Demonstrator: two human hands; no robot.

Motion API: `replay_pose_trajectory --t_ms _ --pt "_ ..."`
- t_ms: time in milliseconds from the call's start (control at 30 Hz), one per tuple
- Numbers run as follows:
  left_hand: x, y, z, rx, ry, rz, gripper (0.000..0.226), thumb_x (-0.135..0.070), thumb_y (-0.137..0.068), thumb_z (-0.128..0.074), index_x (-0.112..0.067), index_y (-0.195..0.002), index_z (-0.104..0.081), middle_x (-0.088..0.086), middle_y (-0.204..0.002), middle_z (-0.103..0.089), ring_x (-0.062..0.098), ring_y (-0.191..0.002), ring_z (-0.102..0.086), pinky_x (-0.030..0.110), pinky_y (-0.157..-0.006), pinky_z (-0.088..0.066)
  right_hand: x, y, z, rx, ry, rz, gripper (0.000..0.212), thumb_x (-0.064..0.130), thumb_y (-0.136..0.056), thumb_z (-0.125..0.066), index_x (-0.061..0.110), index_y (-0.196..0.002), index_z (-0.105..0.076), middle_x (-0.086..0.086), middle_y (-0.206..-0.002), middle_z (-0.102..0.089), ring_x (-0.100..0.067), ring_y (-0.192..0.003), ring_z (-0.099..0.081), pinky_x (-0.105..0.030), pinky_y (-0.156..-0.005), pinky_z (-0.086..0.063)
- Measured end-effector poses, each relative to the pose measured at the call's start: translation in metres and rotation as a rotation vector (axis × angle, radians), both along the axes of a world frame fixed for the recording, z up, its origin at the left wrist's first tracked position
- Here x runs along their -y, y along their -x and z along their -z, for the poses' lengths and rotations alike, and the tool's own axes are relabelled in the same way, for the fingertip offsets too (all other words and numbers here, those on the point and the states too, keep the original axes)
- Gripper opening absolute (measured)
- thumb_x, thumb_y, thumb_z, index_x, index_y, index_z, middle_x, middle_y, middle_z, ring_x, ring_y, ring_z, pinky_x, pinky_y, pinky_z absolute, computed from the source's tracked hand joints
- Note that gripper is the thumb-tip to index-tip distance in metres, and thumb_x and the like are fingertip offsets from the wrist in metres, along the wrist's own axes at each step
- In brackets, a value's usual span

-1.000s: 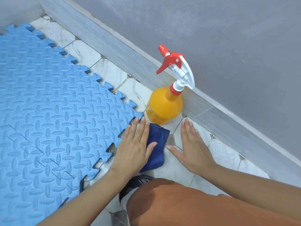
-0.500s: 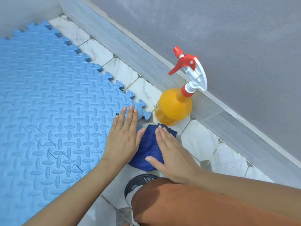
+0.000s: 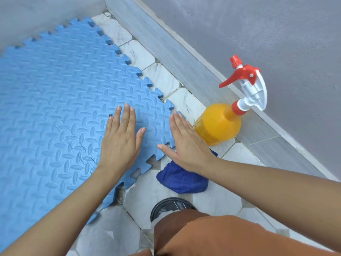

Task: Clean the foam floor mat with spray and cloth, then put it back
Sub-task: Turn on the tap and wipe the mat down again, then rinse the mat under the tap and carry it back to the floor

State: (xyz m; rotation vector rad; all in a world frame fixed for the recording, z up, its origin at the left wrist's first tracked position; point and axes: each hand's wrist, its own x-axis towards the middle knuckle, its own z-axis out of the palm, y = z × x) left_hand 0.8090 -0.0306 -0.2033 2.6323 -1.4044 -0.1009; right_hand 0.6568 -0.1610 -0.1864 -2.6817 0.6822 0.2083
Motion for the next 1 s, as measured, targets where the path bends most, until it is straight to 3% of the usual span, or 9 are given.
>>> replay_pose_trajectory --t_ms 167,367,600,800,900,1000 --pt "-0.020 -0.015 0.002 -0.006 -0.023 -0.059 0.069 -0.046 -0.098 -0.014 0.000 -0.148 -0.024 0.016 -0.157 -0.021 0.033 -0.146 -0.014 0.048 -0.116 -0.016 0.000 -0.024 0.003 0.024 0.011 -0.045 0.091 0.066 -0.094 -0.031 0.007 -0.155 0.002 -0.008 -0.164 0.008 -0.016 -0.151 0.010 -0.028 -0.119 0.006" --pt "-0.047 -0.042 -0.003 0.028 -0.030 -0.184 0.070 -0.048 -0.098 -0.017 -0.001 -0.149 -0.024 0.017 -0.157 -0.021 0.037 -0.145 -0.016 0.054 -0.115 -0.016 -0.006 -0.066 0.014 0.061 0.028 -0.134 0.091 0.065 -0.094 -0.032 0.005 -0.155 -0.003 -0.010 -0.164 0.004 -0.019 -0.151 0.007 -0.033 -0.123 0.000" --pt "-0.115 -0.089 -0.021 0.127 -0.045 -0.406 0.071 -0.053 -0.097 -0.019 -0.006 -0.151 -0.018 0.015 -0.159 -0.017 0.035 -0.146 -0.014 0.054 -0.115 -0.013 -0.043 -0.163 0.030 0.167 -0.025 -0.247 0.088 0.061 -0.094 -0.036 0.004 -0.154 -0.008 -0.012 -0.164 -0.002 -0.022 -0.152 0.001 -0.034 -0.122 0.000" --pt "-0.192 -0.149 -0.020 0.144 -0.104 -0.618 0.073 -0.056 -0.095 -0.019 -0.009 -0.151 -0.019 0.015 -0.159 -0.016 0.037 -0.145 -0.015 0.057 -0.113 -0.017 -0.071 -0.245 0.033 0.155 0.031 -0.339 0.078 0.064 -0.094 -0.031 0.022 -0.156 -0.008 -0.010 -0.164 0.001 -0.025 -0.152 0.002 -0.050 -0.121 0.001" --pt "-0.217 -0.187 0.000 0.031 -0.188 -0.765 0.073 -0.059 -0.095 -0.029 -0.016 -0.153 -0.015 0.013 -0.160 -0.010 0.042 -0.144 -0.013 0.062 -0.110 -0.019 -0.046 -0.285 0.031 0.085 0.109 -0.282 0.078 0.070 -0.091 -0.029 0.033 -0.155 -0.004 -0.008 -0.164 0.008 -0.029 -0.151 0.007 -0.064 -0.116 0.000" --pt "-0.236 -0.211 0.016 -0.218 -0.297 -1.017 0.097 -0.074 -0.081 -0.037 -0.023 -0.153 0.005 0.012 -0.161 0.006 0.045 -0.144 -0.005 0.062 -0.112 -0.017 -0.003 -0.312 0.026 -0.027 0.187 -0.134 0.090 0.077 -0.084 -0.036 0.036 -0.154 0.004 -0.007 -0.162 0.019 -0.036 -0.149 0.014 -0.072 -0.108 -0.002"
